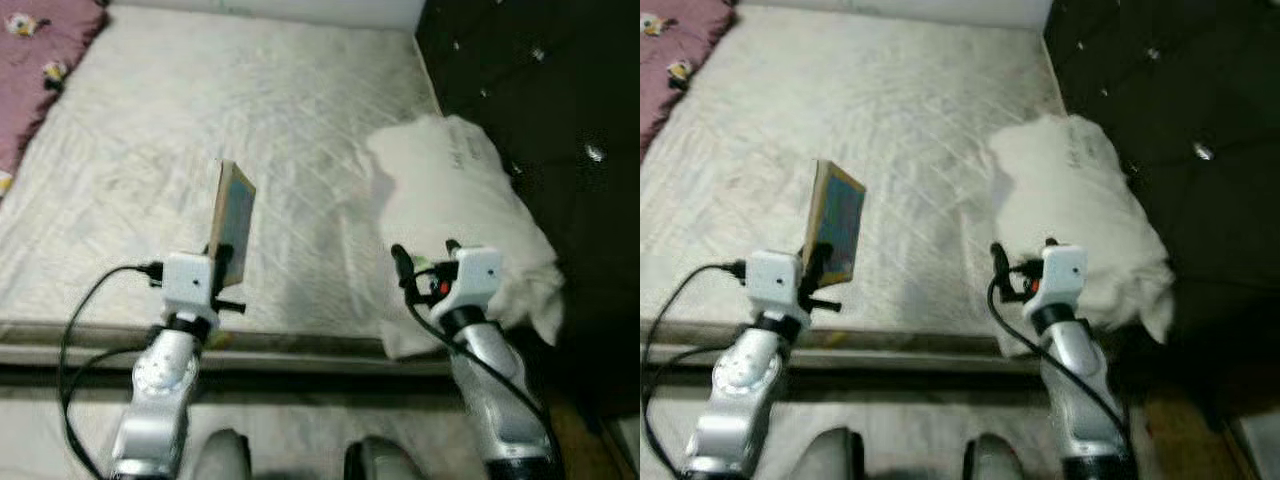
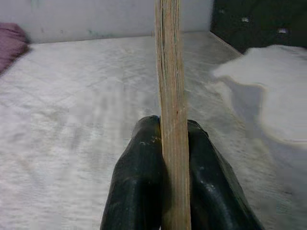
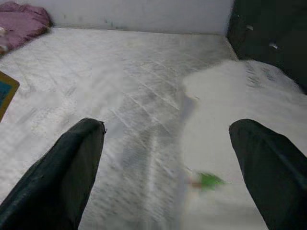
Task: Clean up the room
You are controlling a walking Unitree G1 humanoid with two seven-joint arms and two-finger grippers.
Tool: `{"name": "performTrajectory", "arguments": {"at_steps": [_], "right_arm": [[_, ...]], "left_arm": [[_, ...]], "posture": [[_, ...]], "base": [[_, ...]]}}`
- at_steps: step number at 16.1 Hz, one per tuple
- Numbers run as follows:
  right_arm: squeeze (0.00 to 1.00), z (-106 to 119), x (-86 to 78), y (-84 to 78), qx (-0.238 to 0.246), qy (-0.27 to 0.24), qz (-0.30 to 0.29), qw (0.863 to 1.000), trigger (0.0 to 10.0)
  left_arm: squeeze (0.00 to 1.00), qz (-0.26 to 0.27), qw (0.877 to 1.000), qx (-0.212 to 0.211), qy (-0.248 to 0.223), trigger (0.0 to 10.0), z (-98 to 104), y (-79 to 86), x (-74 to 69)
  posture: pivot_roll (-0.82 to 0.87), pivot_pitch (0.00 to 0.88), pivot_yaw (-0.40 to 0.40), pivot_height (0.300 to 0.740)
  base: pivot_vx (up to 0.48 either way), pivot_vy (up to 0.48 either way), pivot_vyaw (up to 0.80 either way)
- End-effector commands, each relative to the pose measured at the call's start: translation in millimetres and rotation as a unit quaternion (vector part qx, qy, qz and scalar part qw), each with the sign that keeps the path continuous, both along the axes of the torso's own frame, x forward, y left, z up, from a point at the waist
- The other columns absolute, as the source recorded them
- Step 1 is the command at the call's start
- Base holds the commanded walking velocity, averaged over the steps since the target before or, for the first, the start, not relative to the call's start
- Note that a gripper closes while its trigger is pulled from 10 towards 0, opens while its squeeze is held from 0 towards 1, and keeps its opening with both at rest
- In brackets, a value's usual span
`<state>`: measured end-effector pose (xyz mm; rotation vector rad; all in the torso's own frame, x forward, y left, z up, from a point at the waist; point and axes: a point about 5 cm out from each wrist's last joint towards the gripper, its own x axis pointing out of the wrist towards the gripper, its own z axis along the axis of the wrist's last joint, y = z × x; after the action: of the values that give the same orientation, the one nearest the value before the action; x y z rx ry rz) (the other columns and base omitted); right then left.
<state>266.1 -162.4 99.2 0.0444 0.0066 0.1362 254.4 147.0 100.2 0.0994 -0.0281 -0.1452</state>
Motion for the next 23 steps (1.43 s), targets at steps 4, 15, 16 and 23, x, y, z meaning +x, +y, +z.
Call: {"name": "performTrajectory", "arguments": {"at_steps": [4,15,16,23], "right_arm": [[0.00,-7,-5.2,-5.6,0.009,0.006,-0.026,1.000,10.0],[0.00,-24,0.2,-9.7,0.054,0.019,-0.033,0.998,10.0],[0.00,-24,0.6,-10.0,0.051,0.018,-0.033,0.998,10.0],[0.00,-21,-2.3,-17.7,0.039,0.009,-0.041,0.998,10.0]], "left_arm": [[0.00,0.019,1.000,-0.004,-0.011,10.0,2,4.4,-4.1],[0.00,0.061,0.998,-0.002,0.009,10.0,-23,15.3,-19.0],[0.00,0.055,0.998,-0.002,0.006,10.0,-23,14.4,-17.3],[0.00,0.023,1.000,-0.019,-0.003,10.0,-21,10.1,-14.2]], "posture": [[0.03,0.108,-0.043,0.740],[0.05,0.000,-0.052,0.740],[0.05,0.000,-0.053,0.740],[0.02,0.000,-0.050,0.740]], "base": [[0.000,0.000,0.00],[0.000,0.000,0.00],[0.000,0.000,0.00],[0.217,0.000,-0.31]]}}
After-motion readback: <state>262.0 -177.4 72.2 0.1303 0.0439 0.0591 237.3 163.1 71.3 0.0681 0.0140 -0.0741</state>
